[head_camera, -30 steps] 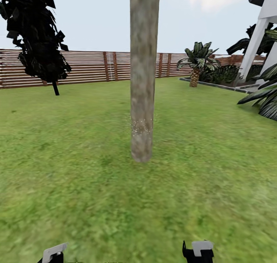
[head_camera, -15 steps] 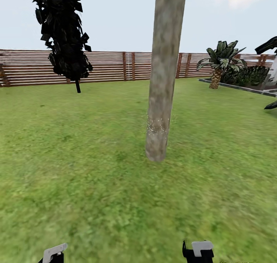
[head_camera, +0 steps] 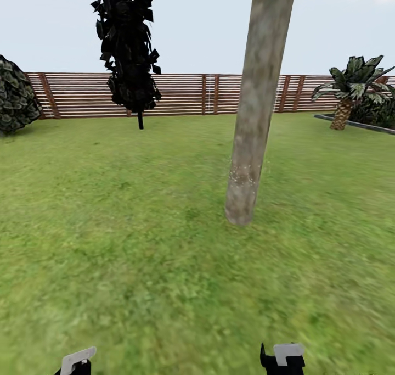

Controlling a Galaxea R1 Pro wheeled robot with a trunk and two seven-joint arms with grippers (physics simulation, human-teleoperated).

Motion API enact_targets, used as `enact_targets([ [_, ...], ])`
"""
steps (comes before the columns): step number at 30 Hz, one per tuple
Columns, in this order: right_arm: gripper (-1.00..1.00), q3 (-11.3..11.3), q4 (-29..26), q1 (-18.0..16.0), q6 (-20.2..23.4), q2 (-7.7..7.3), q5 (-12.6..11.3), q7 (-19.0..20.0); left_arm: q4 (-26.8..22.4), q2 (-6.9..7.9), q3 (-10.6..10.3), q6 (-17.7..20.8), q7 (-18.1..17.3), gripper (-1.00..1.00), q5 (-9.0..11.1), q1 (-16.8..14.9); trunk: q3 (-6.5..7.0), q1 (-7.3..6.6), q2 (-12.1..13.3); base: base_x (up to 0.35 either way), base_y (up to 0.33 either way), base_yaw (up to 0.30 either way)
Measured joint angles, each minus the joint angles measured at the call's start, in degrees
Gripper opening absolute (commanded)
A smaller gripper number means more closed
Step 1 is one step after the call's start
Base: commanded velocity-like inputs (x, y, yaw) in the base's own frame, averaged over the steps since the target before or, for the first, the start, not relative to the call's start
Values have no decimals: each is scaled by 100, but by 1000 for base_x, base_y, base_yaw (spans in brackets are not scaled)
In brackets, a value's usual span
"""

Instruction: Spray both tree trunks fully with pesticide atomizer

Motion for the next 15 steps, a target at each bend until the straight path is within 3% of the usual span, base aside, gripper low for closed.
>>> enact_targets([
  [4, 100, 0, 0, 2, 0, 0, 0, 0, 0, 0, 0, 0, 0, -100, 5, -2, 0, 0, 0, -319, 0, 283],
  [15, 100, -1, 0, 3, 0, 0, -1, 0, 0, 0, -1, 0, 0, -100, 5, 0, 0, -3, 0, -9, 0, 282],
])
